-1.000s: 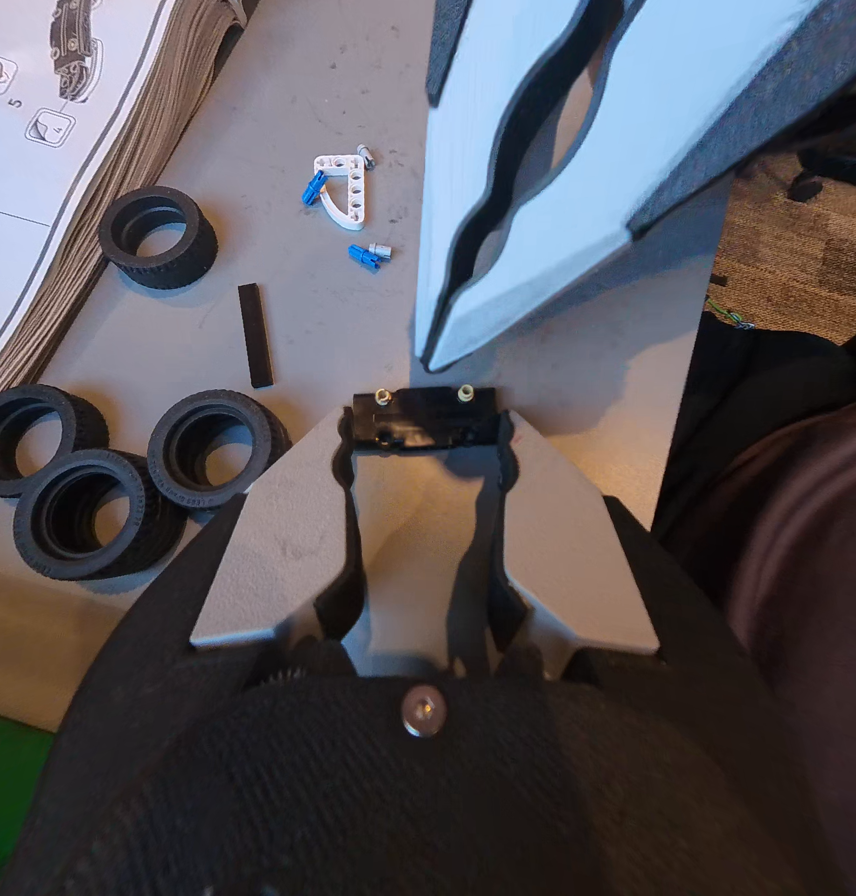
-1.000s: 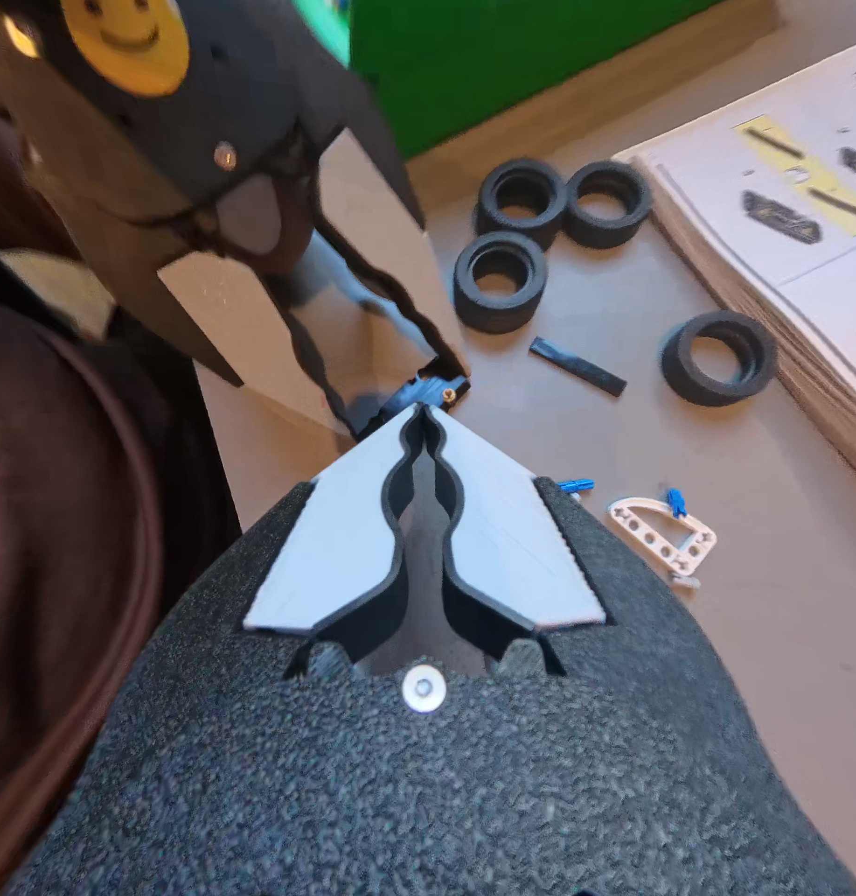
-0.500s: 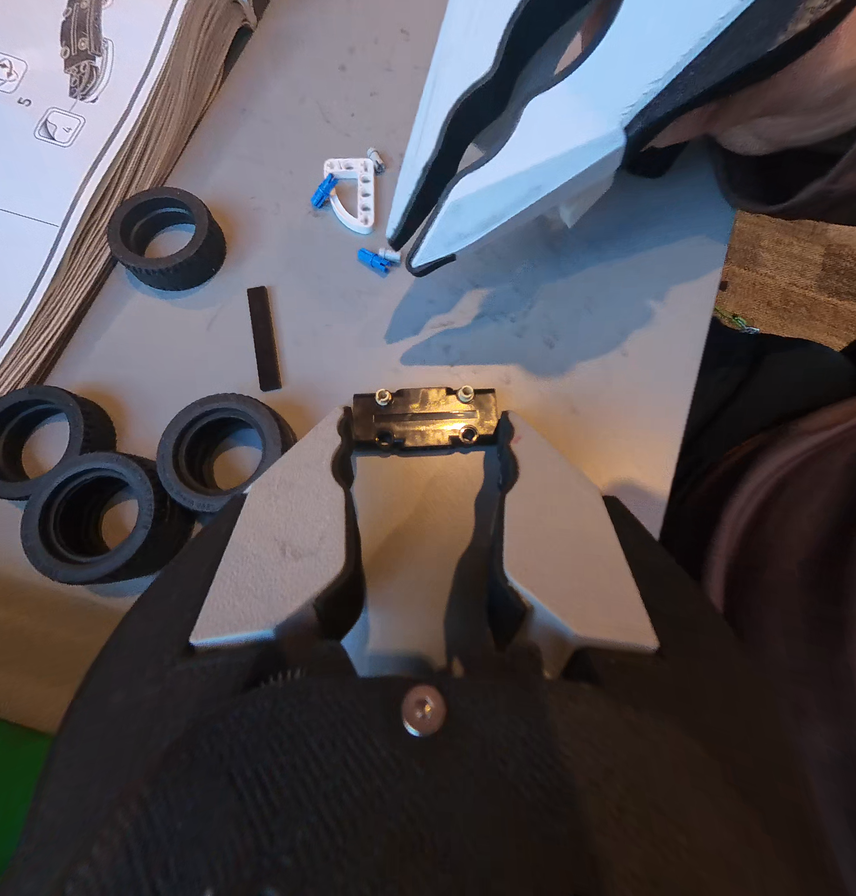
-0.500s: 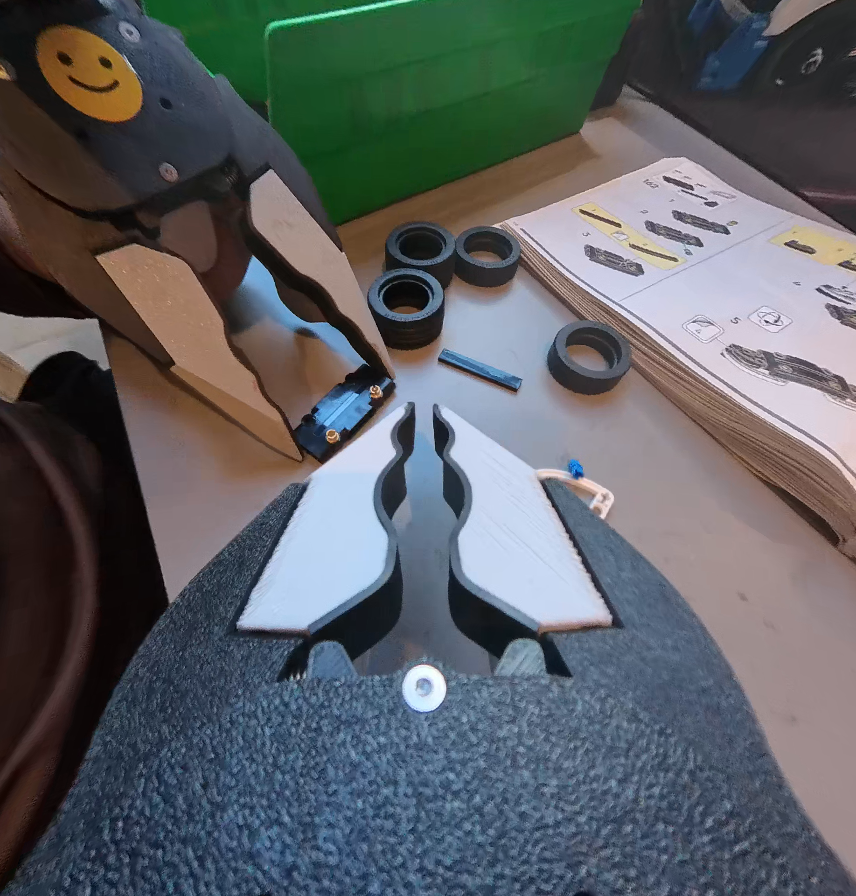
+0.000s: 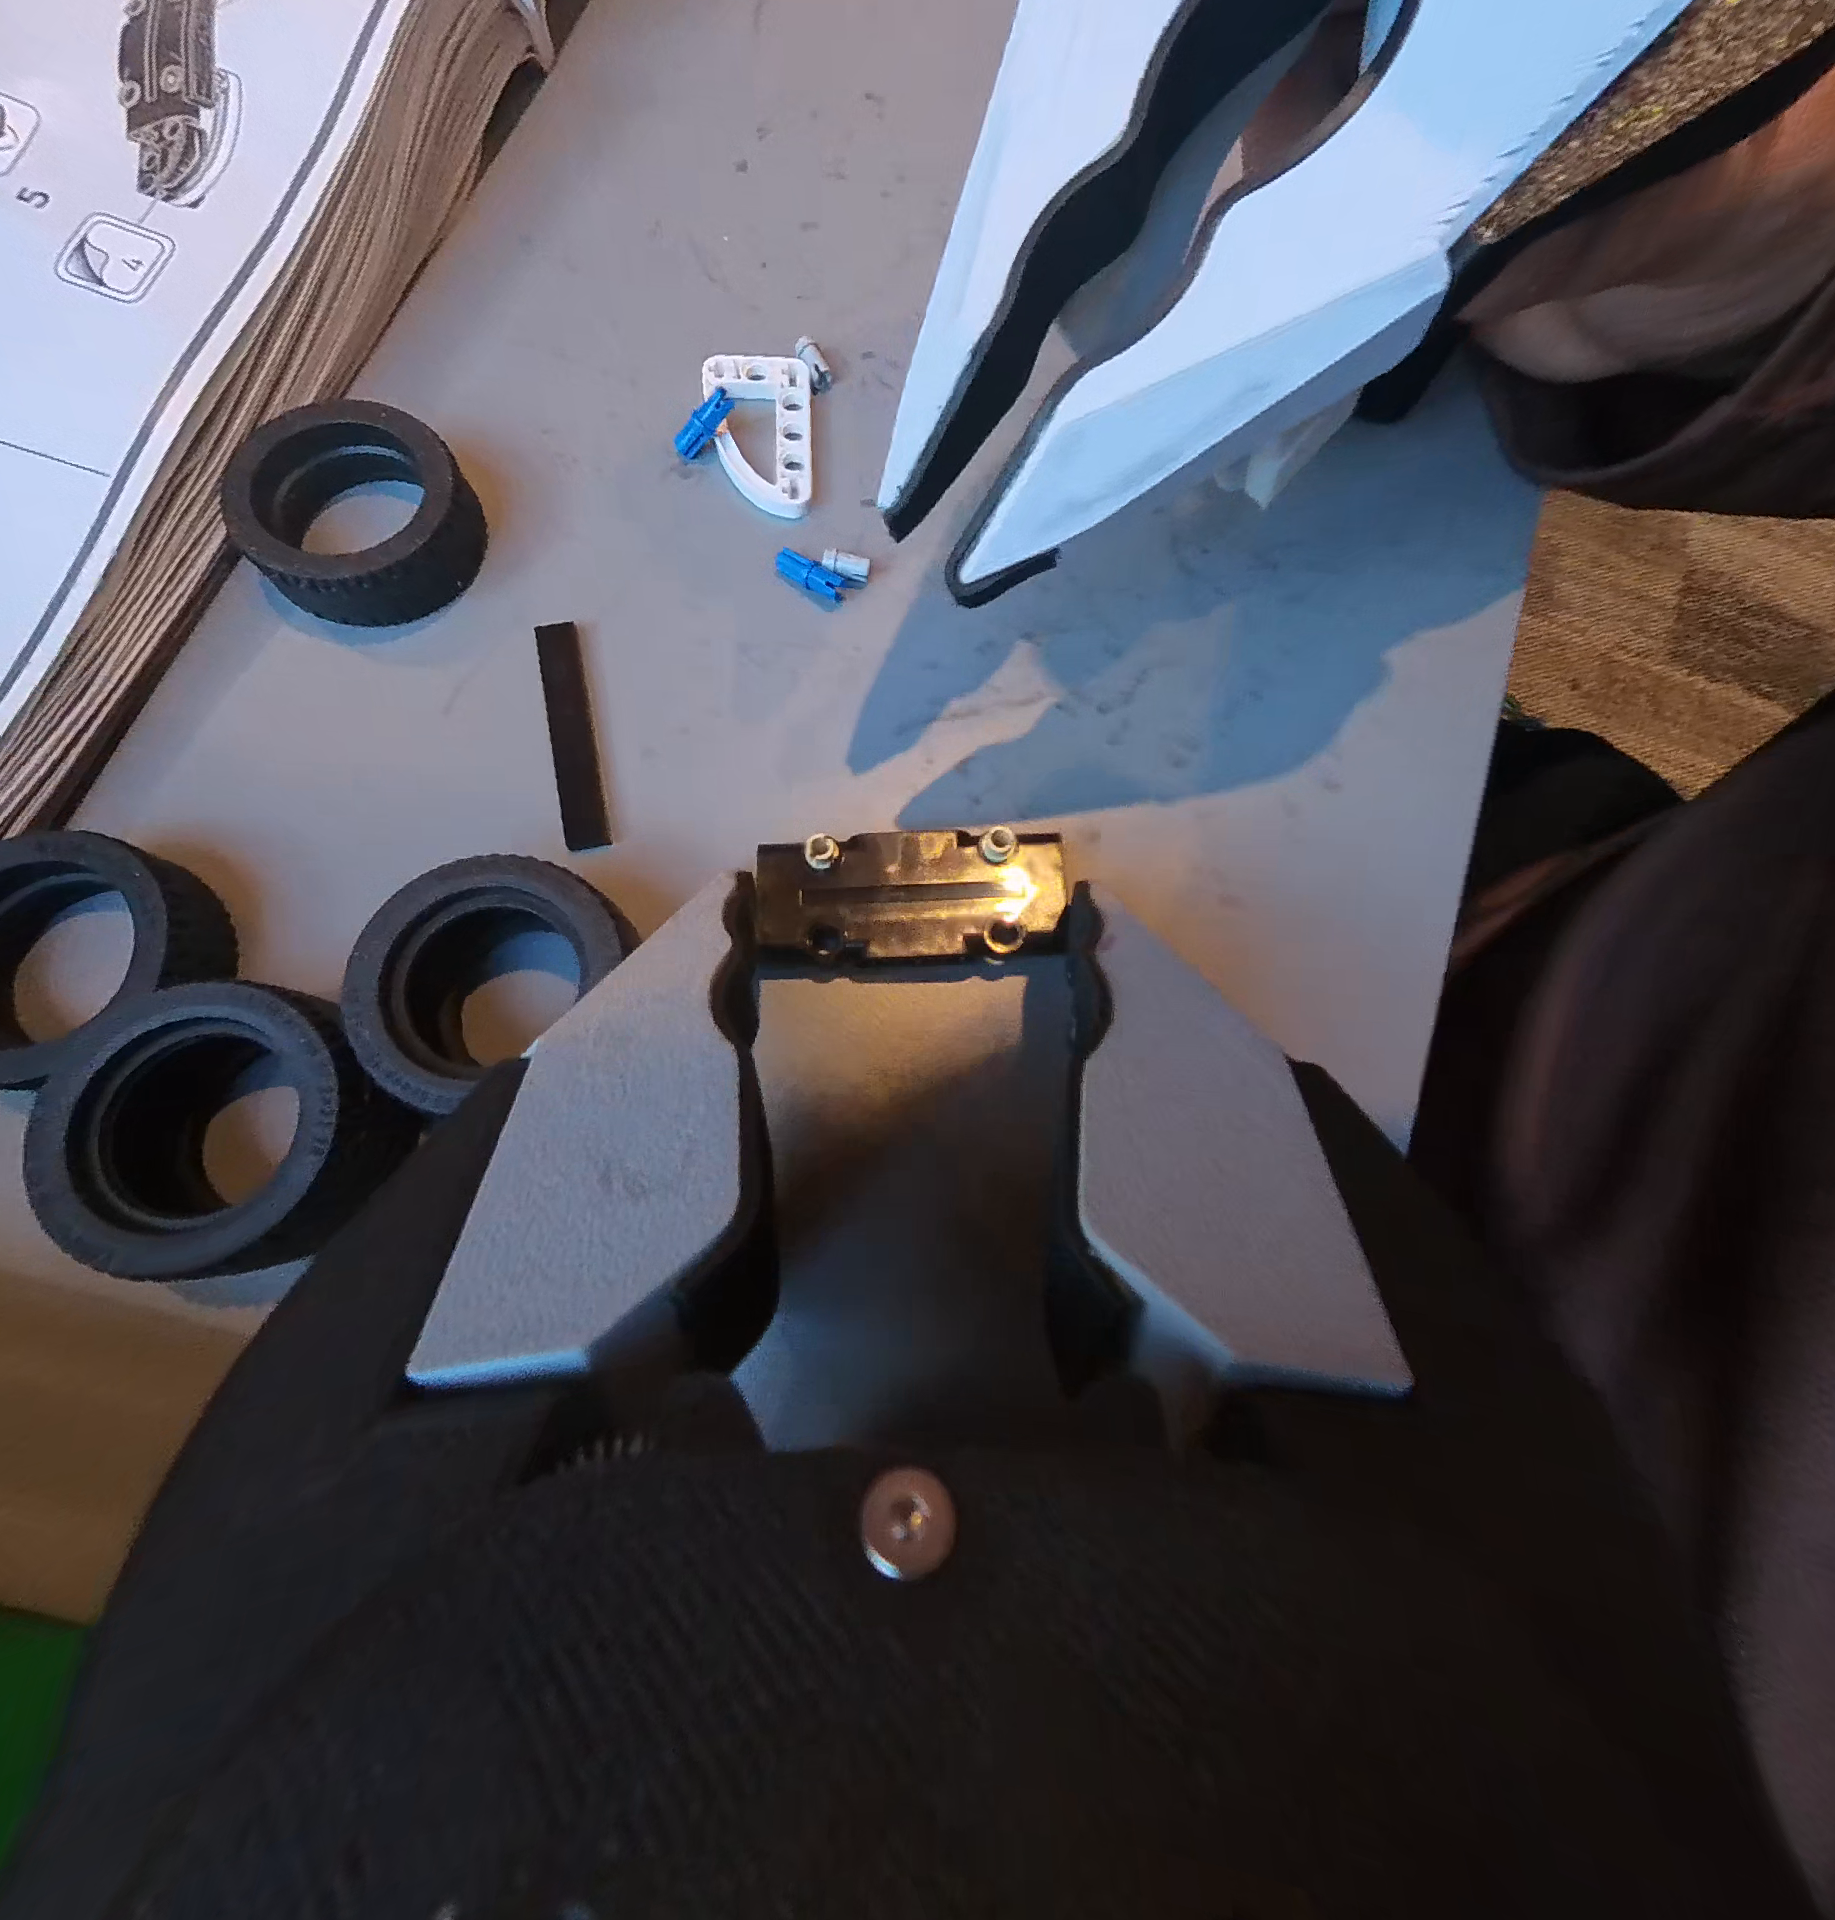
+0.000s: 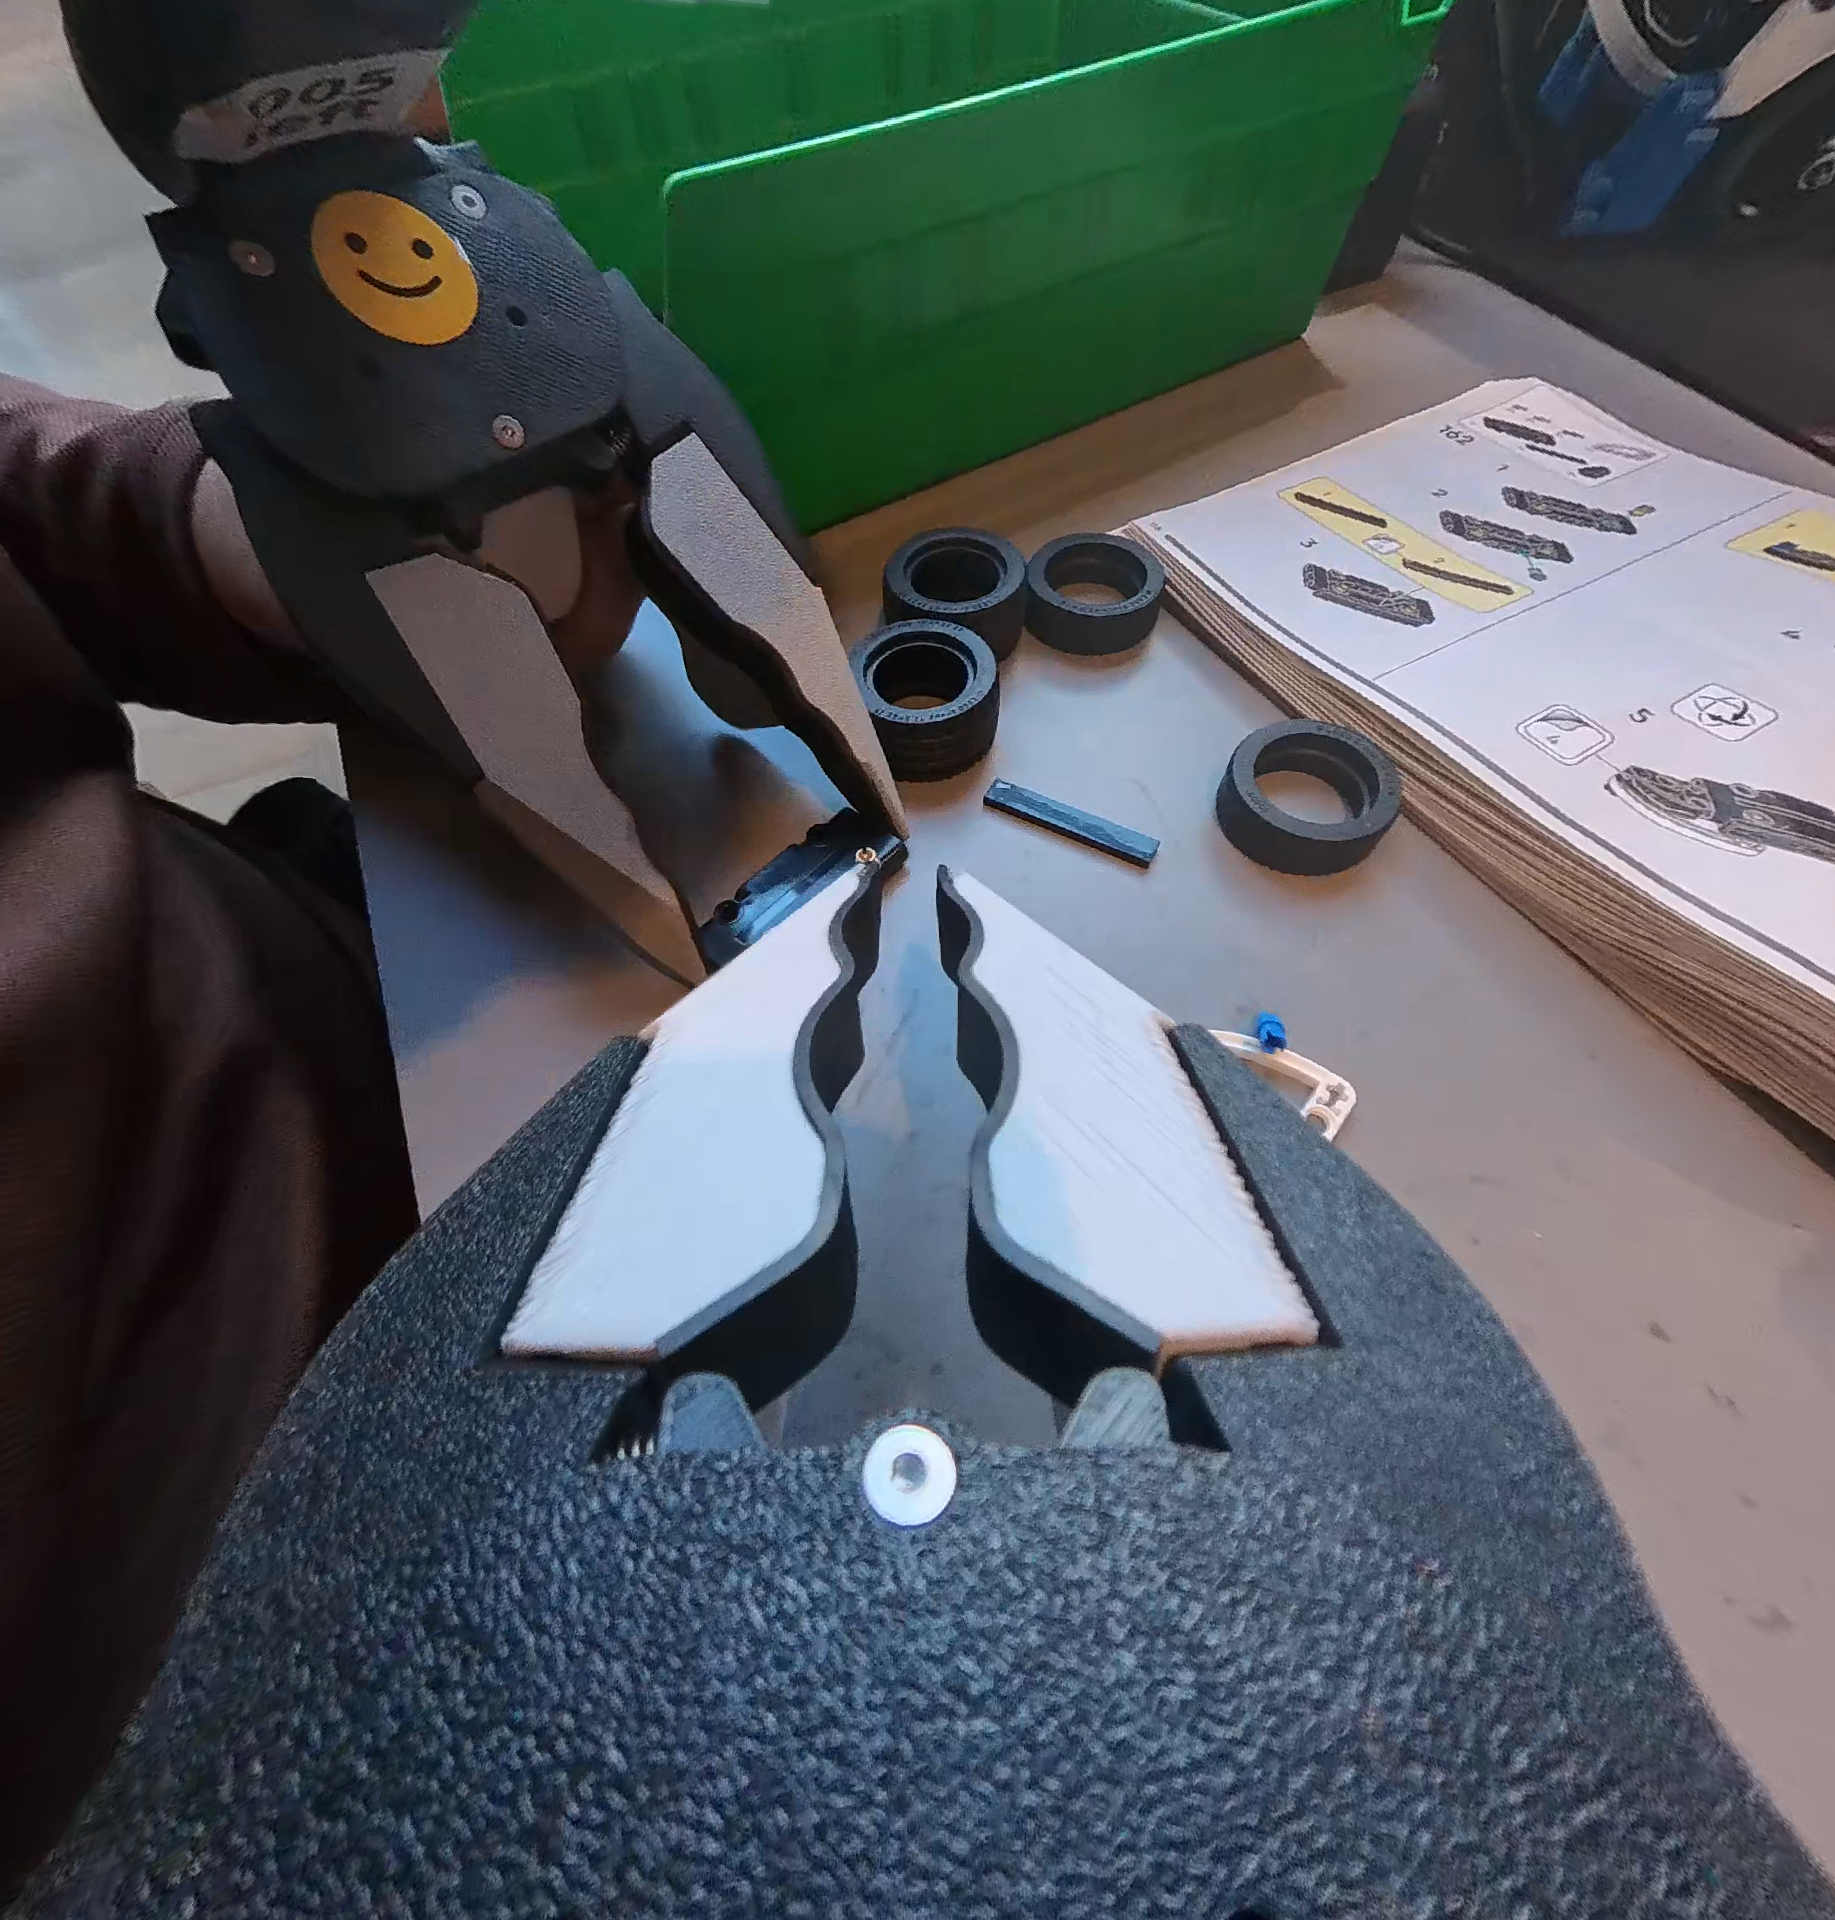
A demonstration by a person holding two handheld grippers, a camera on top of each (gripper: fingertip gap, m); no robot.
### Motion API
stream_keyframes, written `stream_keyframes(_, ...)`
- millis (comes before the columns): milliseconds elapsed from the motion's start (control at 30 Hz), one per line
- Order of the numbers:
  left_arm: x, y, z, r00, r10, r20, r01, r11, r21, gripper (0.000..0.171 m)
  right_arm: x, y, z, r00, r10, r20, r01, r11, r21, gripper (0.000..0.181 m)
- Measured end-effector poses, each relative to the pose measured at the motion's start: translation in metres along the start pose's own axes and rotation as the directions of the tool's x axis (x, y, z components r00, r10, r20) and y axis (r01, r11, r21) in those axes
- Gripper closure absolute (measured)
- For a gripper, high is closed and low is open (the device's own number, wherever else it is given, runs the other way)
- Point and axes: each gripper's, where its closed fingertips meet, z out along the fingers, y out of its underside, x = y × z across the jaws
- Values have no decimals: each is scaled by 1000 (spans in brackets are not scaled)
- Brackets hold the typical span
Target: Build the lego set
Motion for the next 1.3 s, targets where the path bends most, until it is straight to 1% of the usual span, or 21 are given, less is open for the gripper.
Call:
stream_keyframes(100,0,1,0,1000,7,4,-7,1000,-3,114,2,0,1,1000,13,0,-13,1000,-4,171)
stream_keyframes(233,2,3,0,997,60,42,-60,998,-15,113,2,0,0,1000,-4,-20,4,1000,-2,171)
stream_keyframes(400,3,5,-3,998,51,39,-50,999,-15,113,3,1,-3,998,-20,-57,20,1000,1,172)
stream_keyframes(967,4,7,-5,998,55,38,-55,998,-15,113,6,6,-4,994,-13,-108,11,1000,-21,172)
stream_keyframes(1133,4,7,-5,998,55,35,-54,998,-15,113,6,7,-2,995,-7,-101,4,999,-33,172)
stream_keyframes(1300,5,7,-5,998,58,34,-57,998,-16,113,5,8,3,998,6,-66,-9,999,-48,172)
